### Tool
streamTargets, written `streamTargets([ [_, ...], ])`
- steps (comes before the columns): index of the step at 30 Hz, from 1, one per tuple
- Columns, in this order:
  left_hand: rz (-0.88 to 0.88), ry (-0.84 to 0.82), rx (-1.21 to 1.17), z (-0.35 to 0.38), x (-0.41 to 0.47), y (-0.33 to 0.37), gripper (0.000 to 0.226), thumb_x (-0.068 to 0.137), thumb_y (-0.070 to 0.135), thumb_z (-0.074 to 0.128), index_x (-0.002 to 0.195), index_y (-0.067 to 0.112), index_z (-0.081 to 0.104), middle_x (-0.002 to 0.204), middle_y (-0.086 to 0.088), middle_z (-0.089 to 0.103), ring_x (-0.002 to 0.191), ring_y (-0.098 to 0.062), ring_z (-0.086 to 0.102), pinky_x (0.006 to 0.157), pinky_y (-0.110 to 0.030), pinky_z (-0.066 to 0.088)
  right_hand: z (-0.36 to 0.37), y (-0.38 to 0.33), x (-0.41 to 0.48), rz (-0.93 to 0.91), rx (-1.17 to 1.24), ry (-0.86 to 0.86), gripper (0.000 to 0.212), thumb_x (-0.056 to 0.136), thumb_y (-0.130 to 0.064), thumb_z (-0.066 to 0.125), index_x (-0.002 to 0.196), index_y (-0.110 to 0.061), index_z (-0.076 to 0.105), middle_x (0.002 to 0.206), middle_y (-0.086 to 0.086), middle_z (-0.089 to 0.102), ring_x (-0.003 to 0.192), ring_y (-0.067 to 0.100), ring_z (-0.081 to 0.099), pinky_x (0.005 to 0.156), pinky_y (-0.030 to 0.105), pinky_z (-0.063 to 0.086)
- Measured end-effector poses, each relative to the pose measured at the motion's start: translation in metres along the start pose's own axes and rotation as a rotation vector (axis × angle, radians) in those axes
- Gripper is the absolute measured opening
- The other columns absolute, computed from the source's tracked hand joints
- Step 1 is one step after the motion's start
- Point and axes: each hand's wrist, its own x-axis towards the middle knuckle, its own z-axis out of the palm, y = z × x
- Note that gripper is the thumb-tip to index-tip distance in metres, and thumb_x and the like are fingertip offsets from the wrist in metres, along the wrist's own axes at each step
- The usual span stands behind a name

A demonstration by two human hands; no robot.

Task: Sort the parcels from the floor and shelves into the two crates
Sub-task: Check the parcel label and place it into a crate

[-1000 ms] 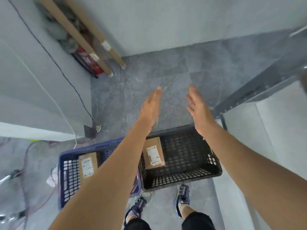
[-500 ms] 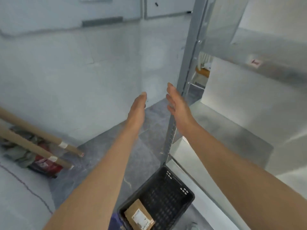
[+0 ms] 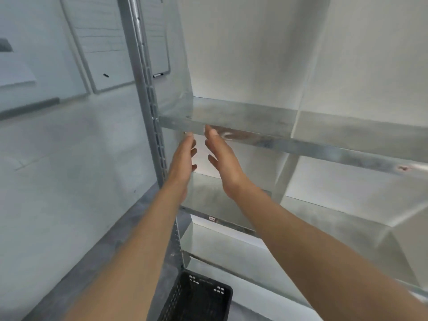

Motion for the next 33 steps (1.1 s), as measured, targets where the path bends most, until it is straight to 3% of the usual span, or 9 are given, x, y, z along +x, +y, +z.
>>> streamTargets([
  [4, 0.017, -0.073, -0.008, 0.045, -0.016, 0.013, 0.055, 0.105, 0.060, 0.035, 0.148, 0.029, 0.050, 0.144, 0.013, 0.056, 0.128, -0.003, 0.054, 0.110, -0.044, 0.044, -0.038, -0.018, -0.028, -0.066, -0.009, 0.062, 0.059, 0.103, -0.069, 0.039, 0.156, -0.044, 0.042, 0.163, -0.023, 0.038, 0.154, 0.007, 0.033, 0.129, 0.047, 0.024],
  [8, 0.033, -0.114, -0.024, 0.085, -0.042, 0.027, 0.058, 0.104, 0.061, 0.037, 0.148, 0.027, 0.050, 0.141, 0.012, 0.059, 0.126, -0.005, 0.056, 0.110, -0.046, 0.045, -0.083, -0.033, -0.061, -0.088, 0.015, 0.128, 0.073, 0.094, -0.075, 0.042, 0.159, -0.042, 0.040, 0.167, -0.018, 0.035, 0.153, 0.006, 0.033, 0.129, 0.045, 0.026],
  [14, 0.045, -0.245, -0.033, 0.171, -0.106, 0.045, 0.050, 0.104, 0.062, 0.036, 0.136, 0.030, 0.056, 0.142, 0.009, 0.058, 0.129, -0.010, 0.055, 0.112, -0.050, 0.043, -0.168, -0.060, -0.137, -0.146, 0.027, 0.261, 0.060, 0.103, -0.069, 0.040, 0.157, -0.043, 0.042, 0.162, -0.024, 0.039, 0.153, 0.005, 0.034, 0.129, 0.047, 0.024],
  [16, 0.039, -0.290, -0.039, 0.203, -0.127, 0.048, 0.056, 0.103, 0.062, 0.035, 0.143, 0.026, 0.053, 0.143, 0.007, 0.058, 0.130, -0.011, 0.055, 0.111, -0.048, 0.044, -0.199, -0.070, -0.163, -0.152, 0.032, 0.313, 0.054, 0.107, -0.063, 0.040, 0.156, -0.040, 0.045, 0.158, -0.024, 0.043, 0.151, 0.006, 0.036, 0.129, 0.047, 0.024],
  [22, 0.027, -0.459, -0.061, 0.300, -0.205, 0.053, 0.044, 0.103, 0.062, 0.036, 0.128, 0.032, 0.058, 0.137, 0.009, 0.061, 0.124, -0.008, 0.058, 0.107, -0.047, 0.046, -0.285, -0.095, -0.252, -0.200, 0.009, 0.477, 0.059, 0.106, -0.064, 0.040, 0.160, -0.039, 0.041, 0.167, -0.017, 0.036, 0.153, 0.006, 0.034, 0.129, 0.048, 0.024],
  [26, 0.038, -0.600, -0.056, 0.362, -0.254, 0.052, 0.060, 0.103, 0.063, 0.033, 0.147, 0.025, 0.049, 0.146, 0.007, 0.055, 0.130, -0.010, 0.053, 0.110, -0.048, 0.043, -0.338, -0.108, -0.317, -0.230, -0.010, 0.594, 0.057, 0.109, -0.060, 0.038, 0.161, -0.037, 0.039, 0.168, -0.015, 0.036, 0.153, 0.006, 0.034, 0.128, 0.044, 0.027],
  [33, -0.005, -0.860, -0.040, 0.463, -0.340, 0.042, 0.062, 0.102, 0.065, 0.034, 0.148, 0.026, 0.049, 0.147, 0.009, 0.054, 0.130, -0.007, 0.053, 0.108, -0.044, 0.045, -0.417, -0.112, -0.421, -0.231, -0.017, 0.846, 0.057, 0.109, -0.057, 0.041, 0.160, -0.033, 0.041, 0.166, -0.013, 0.038, 0.148, 0.004, 0.041, 0.127, 0.042, 0.030],
])
